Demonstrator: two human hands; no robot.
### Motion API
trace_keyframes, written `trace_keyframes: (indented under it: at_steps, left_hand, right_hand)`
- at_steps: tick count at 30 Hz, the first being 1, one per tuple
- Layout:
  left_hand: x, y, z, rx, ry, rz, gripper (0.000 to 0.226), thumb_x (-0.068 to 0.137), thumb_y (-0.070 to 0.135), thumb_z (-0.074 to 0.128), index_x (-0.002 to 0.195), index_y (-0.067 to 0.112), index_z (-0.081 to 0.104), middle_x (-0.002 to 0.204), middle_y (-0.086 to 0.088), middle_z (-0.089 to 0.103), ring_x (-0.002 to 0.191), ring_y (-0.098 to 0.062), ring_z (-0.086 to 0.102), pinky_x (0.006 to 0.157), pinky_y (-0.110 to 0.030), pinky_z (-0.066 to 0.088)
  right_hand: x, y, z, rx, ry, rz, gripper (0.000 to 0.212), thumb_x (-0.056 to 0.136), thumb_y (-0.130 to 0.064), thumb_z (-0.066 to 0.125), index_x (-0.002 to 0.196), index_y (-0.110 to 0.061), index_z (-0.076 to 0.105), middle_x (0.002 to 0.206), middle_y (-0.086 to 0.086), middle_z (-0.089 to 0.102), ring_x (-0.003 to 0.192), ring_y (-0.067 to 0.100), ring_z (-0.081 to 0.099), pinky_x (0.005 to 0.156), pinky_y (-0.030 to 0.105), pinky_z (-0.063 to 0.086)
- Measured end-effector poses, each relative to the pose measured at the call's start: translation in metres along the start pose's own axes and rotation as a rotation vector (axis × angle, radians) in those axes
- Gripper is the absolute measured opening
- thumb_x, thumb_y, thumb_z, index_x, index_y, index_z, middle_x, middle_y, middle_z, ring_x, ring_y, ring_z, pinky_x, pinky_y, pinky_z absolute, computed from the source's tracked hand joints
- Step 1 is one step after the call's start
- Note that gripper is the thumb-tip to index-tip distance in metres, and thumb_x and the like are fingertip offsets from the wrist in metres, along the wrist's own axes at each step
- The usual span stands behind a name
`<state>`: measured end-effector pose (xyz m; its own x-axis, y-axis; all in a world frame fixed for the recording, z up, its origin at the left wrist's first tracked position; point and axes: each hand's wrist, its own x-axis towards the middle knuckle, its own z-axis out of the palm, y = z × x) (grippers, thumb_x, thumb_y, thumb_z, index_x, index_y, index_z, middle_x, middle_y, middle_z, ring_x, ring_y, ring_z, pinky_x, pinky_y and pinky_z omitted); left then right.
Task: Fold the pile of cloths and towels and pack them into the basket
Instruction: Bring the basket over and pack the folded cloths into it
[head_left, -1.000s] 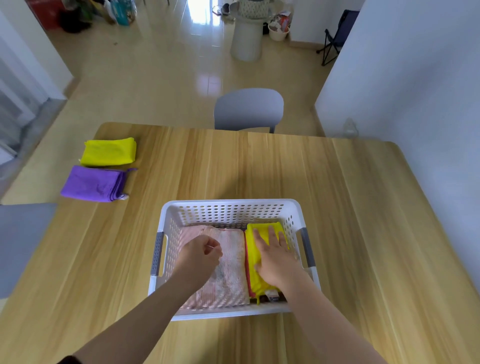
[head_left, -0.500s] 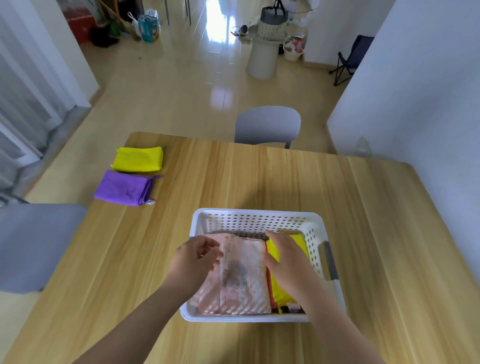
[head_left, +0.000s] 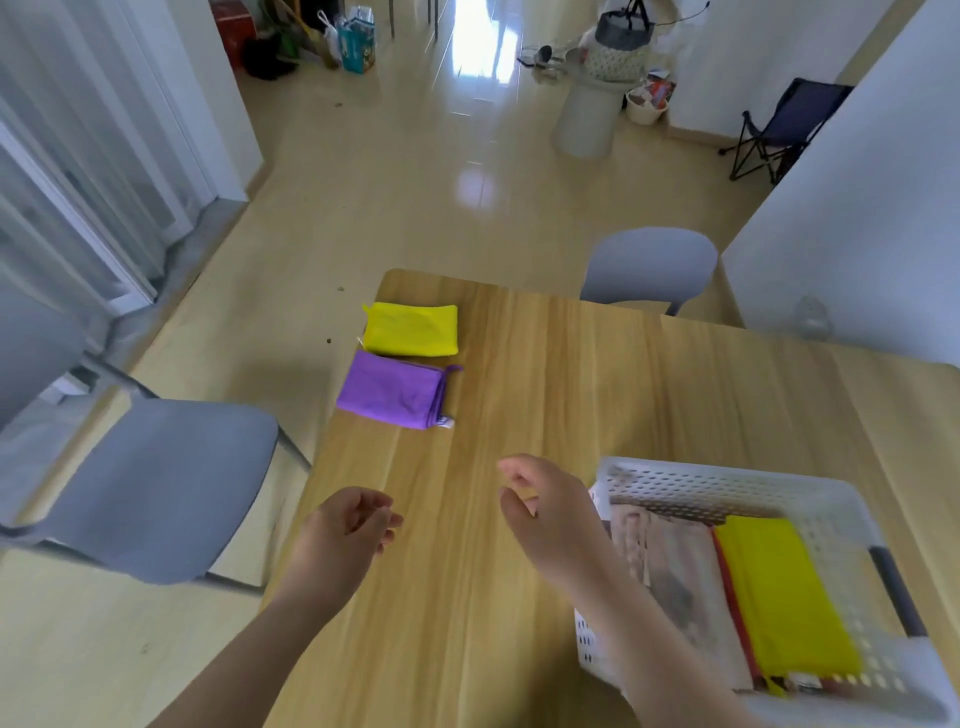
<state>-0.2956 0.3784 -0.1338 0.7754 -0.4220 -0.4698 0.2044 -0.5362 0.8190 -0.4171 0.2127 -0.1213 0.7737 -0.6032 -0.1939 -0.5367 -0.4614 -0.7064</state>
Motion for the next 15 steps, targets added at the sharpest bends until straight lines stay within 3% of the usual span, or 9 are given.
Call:
trace_keyframes:
  at_steps: [8,15]
  left_hand:
    - [0.052,-0.028,-0.064,0.051,-0.023,-0.056,0.015,0.091,0.006,0.052,0.089,0.016,0.063,0.082,0.002,0.072,0.08,-0.02,0.067,0.08,-0.039,0.055]
    - [0.083,-0.039,-0.063,0.063,-0.02,-0.104,0.015,0.09,0.008,0.052,0.089,0.019,0.063,0.08,0.005,0.073,0.079,-0.017,0.068,0.082,-0.04,0.055]
  right_hand:
    - [0.042,-0.029,0.064,-0.169,-0.11,0.044,0.036,0.095,-0.022,0.049,0.131,-0.018,0.053,0.128,-0.002,0.056,0.115,0.013,0.053,0.098,0.027,0.041]
    - [0.094,-0.025,0.093,-0.306,-0.22,0.003,0.039,0.097,-0.022,0.046,0.136,-0.017,0.047,0.137,-0.001,0.049,0.127,0.017,0.043,0.102,0.026,0.033]
